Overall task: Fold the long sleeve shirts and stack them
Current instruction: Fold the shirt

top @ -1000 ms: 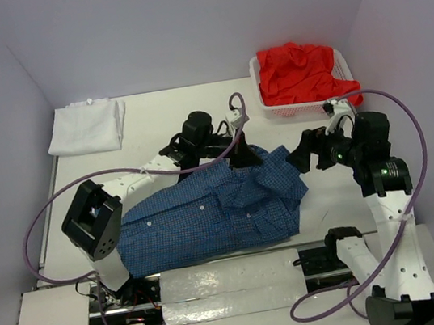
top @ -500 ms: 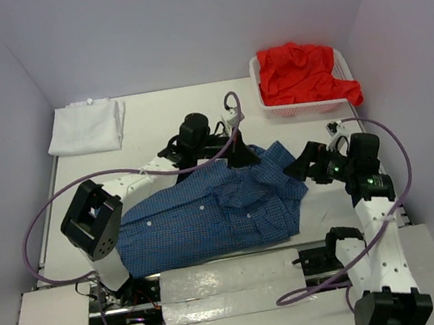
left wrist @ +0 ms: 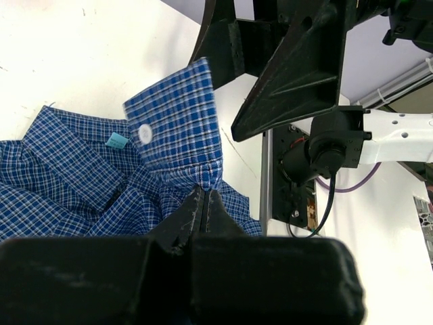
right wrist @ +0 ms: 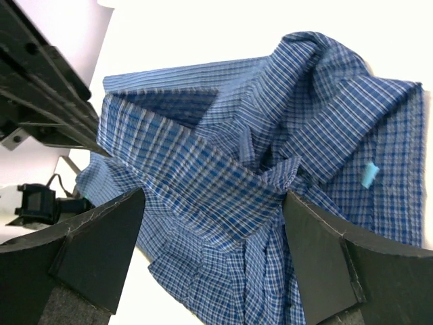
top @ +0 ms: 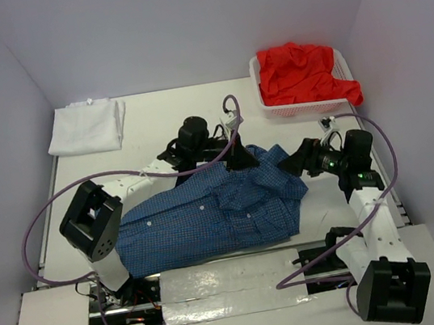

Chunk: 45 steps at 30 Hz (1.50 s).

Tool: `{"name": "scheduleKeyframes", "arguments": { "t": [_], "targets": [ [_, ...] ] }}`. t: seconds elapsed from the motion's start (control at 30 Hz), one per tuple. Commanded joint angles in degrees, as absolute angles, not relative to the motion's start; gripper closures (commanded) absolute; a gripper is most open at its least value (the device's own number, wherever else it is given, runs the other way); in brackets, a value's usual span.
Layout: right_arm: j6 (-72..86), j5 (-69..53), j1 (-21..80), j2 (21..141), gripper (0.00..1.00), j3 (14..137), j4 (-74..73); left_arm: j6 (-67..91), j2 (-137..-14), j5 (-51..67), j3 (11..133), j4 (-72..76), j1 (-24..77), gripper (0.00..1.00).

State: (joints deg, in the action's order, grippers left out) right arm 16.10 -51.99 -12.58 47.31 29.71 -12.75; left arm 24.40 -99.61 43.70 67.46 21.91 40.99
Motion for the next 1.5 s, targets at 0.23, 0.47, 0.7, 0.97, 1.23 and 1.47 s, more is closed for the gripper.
{"name": "scheduleKeyframes", "arguments": {
  "t": [0.23,0.47,0.7,0.97,1.23,1.47],
  "targets": [
    [18.6,-55.7,-8.4,50.2,0.13,28.9,-4.0,25.9,-96.3,46.1,66.3,28.3,40.9,1.0],
    [16.4,-56.1,-7.5,48.1,0.68,30.8,-6.4,23.7,-95.9,46.5,65.4,26.9,40.9,1.0],
    [13.6,-56.0,-4.8,46.2,0.91,33.8,-11.3,12.1,-95.9,46.2,66.4,19.1,41.8,0.9],
    [8.3,-50.4,2.5,45.5,1.0,39.1,-19.9,5.5,-97.0,45.8,69.4,16.1,42.8,0.42],
    [6.9,-44.6,4.0,47.0,1.0,42.4,-24.3,5.5,-97.6,52.5,72.2,15.6,43.9,0.35],
    [6.6,-43.0,4.7,47.4,1.0,44.6,-25.5,-2.1,-96.6,46.5,73.8,6.3,43.9,0.01]
  ]
}}
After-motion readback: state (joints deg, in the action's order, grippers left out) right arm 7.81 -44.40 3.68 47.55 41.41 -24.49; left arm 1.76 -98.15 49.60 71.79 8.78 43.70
